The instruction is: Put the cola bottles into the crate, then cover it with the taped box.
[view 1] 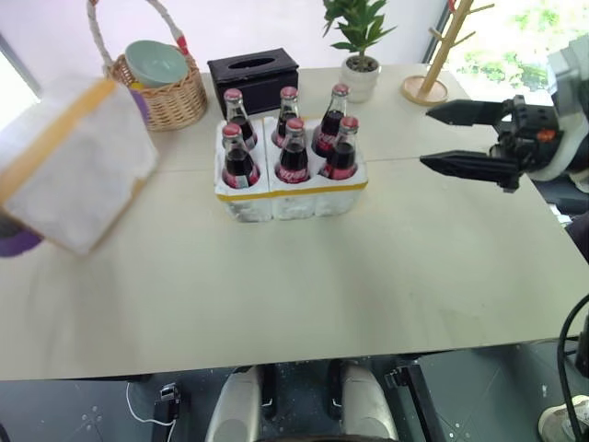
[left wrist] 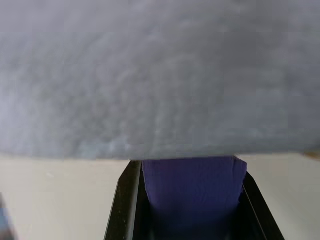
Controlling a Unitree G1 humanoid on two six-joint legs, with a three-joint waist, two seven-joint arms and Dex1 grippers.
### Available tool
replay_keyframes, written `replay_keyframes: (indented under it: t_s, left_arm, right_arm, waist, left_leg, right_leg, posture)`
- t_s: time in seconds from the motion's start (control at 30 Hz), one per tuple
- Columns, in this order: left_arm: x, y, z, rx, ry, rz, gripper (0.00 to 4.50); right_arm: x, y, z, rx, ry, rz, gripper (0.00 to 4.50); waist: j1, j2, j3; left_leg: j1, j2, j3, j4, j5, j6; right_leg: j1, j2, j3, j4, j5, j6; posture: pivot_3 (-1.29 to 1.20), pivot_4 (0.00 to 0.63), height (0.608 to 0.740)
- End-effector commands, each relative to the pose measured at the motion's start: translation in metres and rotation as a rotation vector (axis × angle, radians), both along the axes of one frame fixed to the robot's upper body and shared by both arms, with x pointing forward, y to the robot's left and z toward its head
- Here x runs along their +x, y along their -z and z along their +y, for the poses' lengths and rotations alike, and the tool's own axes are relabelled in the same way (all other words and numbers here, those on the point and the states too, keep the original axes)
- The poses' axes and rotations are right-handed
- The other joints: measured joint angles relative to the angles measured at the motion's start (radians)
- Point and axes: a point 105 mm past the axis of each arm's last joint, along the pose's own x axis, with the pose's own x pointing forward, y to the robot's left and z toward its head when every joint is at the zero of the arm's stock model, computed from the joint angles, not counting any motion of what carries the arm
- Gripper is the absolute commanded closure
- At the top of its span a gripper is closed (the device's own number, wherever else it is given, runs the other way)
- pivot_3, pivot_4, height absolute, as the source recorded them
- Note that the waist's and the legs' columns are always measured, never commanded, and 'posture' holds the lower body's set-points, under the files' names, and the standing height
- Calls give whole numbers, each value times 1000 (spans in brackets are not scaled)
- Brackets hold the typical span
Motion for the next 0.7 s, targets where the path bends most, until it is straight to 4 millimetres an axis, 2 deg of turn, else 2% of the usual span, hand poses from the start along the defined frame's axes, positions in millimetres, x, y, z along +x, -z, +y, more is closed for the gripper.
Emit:
replay_keyframes:
  t_s: [0.03, 0.2, 0.43, 0.53, 0.63, 0.7]
  left_arm:
    - [12, -64, -31, 89, 137, -365, 4119]
    - [29, -80, -73, 214, 299, -531, 4119]
    - [73, -102, -134, 512, 420, -738, 4119]
    - [87, -109, -156, 566, 458, -813, 4119]
    - [96, -106, -180, 737, 517, -848, 4119]
    - [100, -104, -194, 775, 545, -859, 4119]
  right_arm:
    - [-6, -8, -5, -10, 21, -55, 0]
    - [-5, -7, -4, 15, 43, -51, 0]
    - [-11, -5, -4, 50, 75, -50, 0]
    - [-15, -2, -5, 59, 88, -49, 0]
    - [-19, -1, -7, 73, 114, -49, 0]
    - [-22, -1, -9, 78, 128, -50, 0]
  waist:
    - [2, 0, 0]
    - [-3, 0, 0]
    - [8, -1, -1]
    - [16, -1, -1]
    - [19, -1, -1]
    - [20, -1, -1]
  left_leg:
    - [0, 0, 0, 1, 0, -1]
    - [0, -1, 1, 1, 1, -1]
    - [1, -3, 3, 2, 1, 0]
    - [2, -3, 2, 3, 1, 0]
    - [2, -3, 2, 3, 0, 0]
    - [2, -3, 2, 2, 0, 1]
  right_leg:
    - [0, 0, 0, 0, 0, 0]
    - [1, 0, 0, 0, 1, 2]
    - [5, 1, 0, 0, 3, 5]
    - [6, 1, 0, -1, 3, 6]
    - [6, 1, 0, -1, 3, 6]
    - [6, 1, 0, -1, 3, 6]
  posture:
    - [0, 150, 736]
    - [0, 150, 736]
    - [0, 150, 736]
    - [0, 150, 736]
    - [0, 150, 736]
    - [0, 150, 736]
